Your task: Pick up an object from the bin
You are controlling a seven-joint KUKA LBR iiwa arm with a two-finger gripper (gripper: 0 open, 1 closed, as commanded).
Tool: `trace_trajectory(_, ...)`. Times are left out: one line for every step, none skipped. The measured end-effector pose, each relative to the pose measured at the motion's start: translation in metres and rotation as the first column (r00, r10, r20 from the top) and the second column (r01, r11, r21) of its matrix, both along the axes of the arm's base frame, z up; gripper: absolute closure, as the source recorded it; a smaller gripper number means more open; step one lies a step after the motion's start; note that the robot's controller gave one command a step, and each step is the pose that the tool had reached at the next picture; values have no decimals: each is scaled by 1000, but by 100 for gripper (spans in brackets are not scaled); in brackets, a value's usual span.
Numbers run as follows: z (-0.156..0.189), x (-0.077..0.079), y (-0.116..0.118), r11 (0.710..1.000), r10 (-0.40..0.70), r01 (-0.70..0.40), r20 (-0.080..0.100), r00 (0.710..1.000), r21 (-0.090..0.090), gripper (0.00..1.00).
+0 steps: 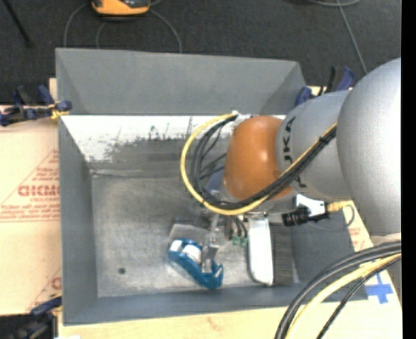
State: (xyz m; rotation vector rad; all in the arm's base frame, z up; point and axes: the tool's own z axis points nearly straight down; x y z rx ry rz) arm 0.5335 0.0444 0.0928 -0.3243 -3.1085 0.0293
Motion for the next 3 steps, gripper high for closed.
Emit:
trace_trajectory(0,-2,0,1000,0,0,8,1000,1,100)
trace_trajectory(-1,1,-1,1000,1,-1,0,1000,2,100)
trace_trajectory(-1,0,0,1000,1,-1,0,1000,3,100)
